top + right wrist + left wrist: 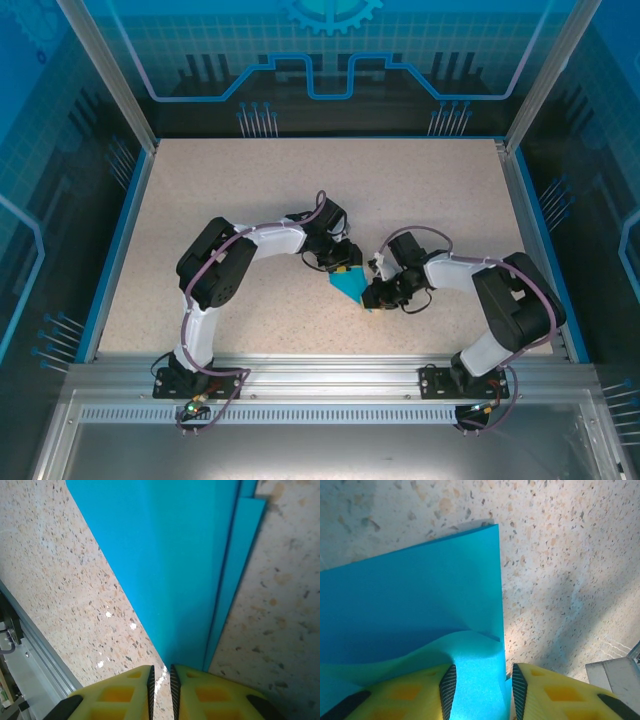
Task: Fold a paper plane with a square sheet of paper (fold left side to right side)
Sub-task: Fourth fold the wing at the center of the table.
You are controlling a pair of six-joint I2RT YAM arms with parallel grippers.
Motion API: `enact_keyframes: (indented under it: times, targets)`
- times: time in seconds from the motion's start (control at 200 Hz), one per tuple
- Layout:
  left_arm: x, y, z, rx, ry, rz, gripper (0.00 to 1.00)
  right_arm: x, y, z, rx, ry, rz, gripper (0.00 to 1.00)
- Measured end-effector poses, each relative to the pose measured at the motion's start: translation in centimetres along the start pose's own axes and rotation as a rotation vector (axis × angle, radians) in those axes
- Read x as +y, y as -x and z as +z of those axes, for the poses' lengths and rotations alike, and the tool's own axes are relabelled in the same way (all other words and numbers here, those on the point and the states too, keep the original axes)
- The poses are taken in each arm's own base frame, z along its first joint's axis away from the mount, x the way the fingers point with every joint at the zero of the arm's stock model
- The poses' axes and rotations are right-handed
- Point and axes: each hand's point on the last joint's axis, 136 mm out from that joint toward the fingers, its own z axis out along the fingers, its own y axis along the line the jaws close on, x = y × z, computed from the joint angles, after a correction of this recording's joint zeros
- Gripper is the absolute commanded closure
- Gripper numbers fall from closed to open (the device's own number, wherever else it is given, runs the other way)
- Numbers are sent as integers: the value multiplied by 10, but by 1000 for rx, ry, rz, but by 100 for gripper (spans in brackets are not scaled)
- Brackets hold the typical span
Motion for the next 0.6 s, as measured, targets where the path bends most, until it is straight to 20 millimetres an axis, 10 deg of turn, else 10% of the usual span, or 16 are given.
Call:
enact_keyframes:
  times: [0.6]
  targets:
    - [0, -1, 0, 2, 0, 0, 60, 18, -26, -35, -43, 27, 6, 81]
